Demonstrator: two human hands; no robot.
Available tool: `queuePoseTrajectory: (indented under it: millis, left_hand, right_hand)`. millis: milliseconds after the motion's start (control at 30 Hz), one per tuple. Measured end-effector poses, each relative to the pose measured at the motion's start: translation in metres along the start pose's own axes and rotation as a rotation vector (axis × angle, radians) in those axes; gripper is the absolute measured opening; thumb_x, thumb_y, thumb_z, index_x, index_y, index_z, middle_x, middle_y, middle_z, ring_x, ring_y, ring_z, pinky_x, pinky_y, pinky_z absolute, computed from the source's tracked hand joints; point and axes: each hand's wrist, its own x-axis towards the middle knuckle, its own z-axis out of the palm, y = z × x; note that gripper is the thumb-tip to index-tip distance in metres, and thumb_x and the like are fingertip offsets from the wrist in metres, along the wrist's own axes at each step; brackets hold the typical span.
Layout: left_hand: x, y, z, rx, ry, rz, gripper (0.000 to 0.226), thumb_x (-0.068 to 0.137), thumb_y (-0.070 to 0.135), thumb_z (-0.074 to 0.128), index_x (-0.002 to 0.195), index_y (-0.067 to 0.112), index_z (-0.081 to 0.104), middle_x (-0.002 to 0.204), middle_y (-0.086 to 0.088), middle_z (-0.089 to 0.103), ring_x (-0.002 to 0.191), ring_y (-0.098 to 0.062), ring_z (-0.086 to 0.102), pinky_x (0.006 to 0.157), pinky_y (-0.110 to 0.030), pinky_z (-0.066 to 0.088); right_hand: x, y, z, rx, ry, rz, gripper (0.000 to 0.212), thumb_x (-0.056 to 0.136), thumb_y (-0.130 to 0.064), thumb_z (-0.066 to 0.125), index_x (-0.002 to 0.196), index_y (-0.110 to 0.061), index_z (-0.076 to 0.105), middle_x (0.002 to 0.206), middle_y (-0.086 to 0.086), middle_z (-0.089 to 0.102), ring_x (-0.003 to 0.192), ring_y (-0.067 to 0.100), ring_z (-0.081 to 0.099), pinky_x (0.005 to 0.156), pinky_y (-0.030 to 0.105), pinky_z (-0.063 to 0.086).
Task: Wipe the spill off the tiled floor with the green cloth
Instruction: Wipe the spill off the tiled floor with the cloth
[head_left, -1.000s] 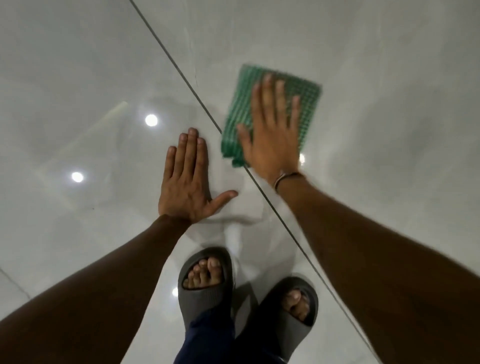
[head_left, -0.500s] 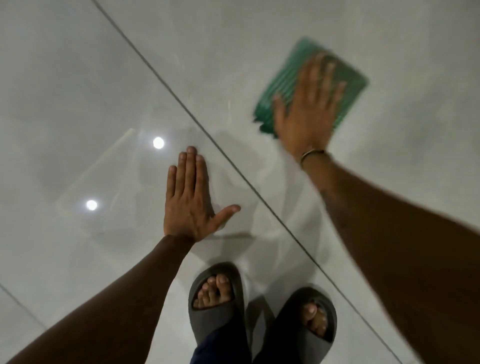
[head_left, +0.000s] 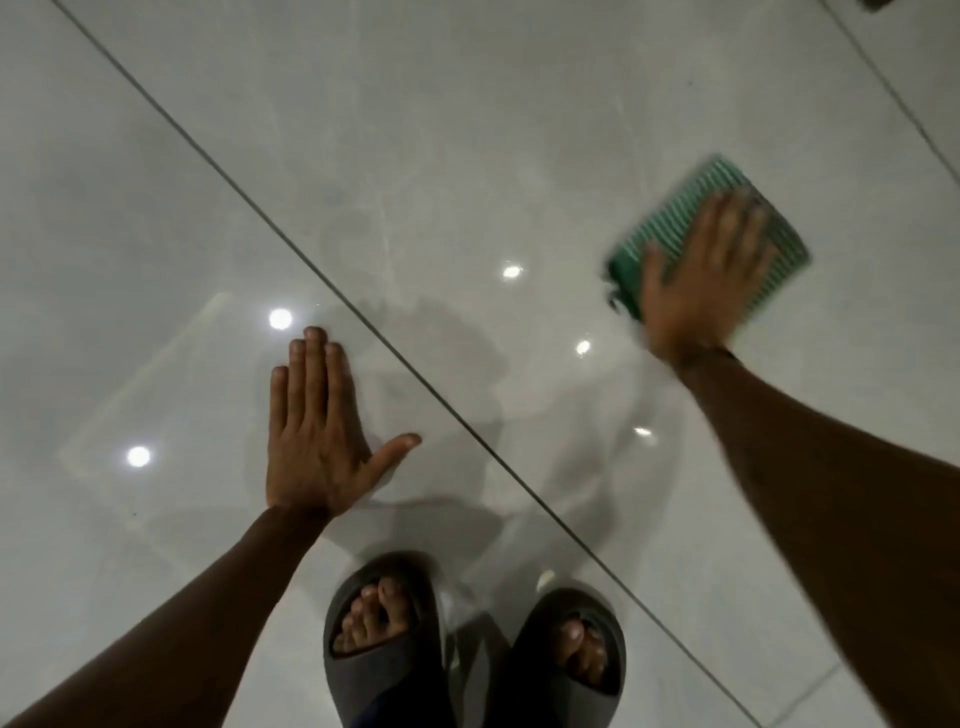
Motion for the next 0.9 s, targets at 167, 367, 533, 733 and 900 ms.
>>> queuePoseTrajectory:
  millis: [167, 367, 533, 733, 900]
  left_hand:
    - [-0.004, -0.017, 0.005, -0.054, -0.042, -0.014, 0.13, 0.088, 0.089, 0.04, 0.174, 0.002, -0.005, 0.184, -0.018, -0.014, 0.173, -0.035, -0.012, 0.14, -0.058, 0.006]
    - [-0.011, -0.009, -0.005, -0.012, -0.067, 0.002, 0.13, 0.088, 0.092, 0.036, 0.174, 0.002, -0.001, 0.185, -0.018, -0.012, 0.173, -0.033, -0.01, 0.141, -0.056, 0.007]
    - [-0.006, 0.003, -0.004, -0.003, -0.023, 0.011, 0.128, 0.089, 0.09, 0.038, 0.174, 0.002, -0.002, 0.184, -0.019, -0.01, 0.173, -0.035, -0.009, 0.141, -0.053, 0.003]
    - [0.005, -0.005, 0.006, -0.162, 0.006, 0.017, 0.09, 0.109, 0.057, 0.029, 0.175, 0.004, 0.0, 0.185, -0.016, -0.009, 0.173, -0.034, -0.008, 0.14, -0.058, 0.007]
    - [-0.013, -0.009, 0.011, -0.165, 0.037, 0.014, 0.078, 0.11, 0.041, 0.029, 0.175, 0.005, 0.006, 0.186, -0.014, -0.005, 0.174, -0.033, -0.001, 0.139, -0.06, 0.013]
  right_hand:
    - [-0.101, -0.149, 0.044, 0.008, -0.07, -0.611, 0.088, 0.109, -0.066, 0.035, 0.175, -0.011, 0.013, 0.184, 0.016, 0.009, 0.17, 0.042, 0.008, 0.136, 0.065, 0.012]
    - [-0.22, 0.047, 0.043, -0.07, -0.225, -0.674, 0.086, 0.107, -0.072, 0.035, 0.175, -0.024, 0.015, 0.185, 0.002, 0.007, 0.171, 0.037, 0.014, 0.134, 0.067, 0.019]
    - [-0.053, 0.035, 0.006, -0.024, -0.034, -0.161, 0.088, 0.108, -0.07, 0.02, 0.176, -0.015, 0.007, 0.184, 0.016, 0.007, 0.17, 0.045, 0.008, 0.134, 0.069, 0.013]
    - [-0.032, -0.142, 0.02, -0.027, -0.023, -0.404, 0.09, 0.107, -0.07, 0.029, 0.176, -0.014, 0.012, 0.184, 0.016, 0.008, 0.17, 0.046, 0.006, 0.136, 0.068, 0.005]
    - [-0.213, -0.069, 0.04, -0.011, -0.239, -0.914, 0.085, 0.108, -0.068, 0.04, 0.176, -0.022, 0.017, 0.185, 0.006, 0.009, 0.172, 0.036, 0.005, 0.135, 0.065, 0.019]
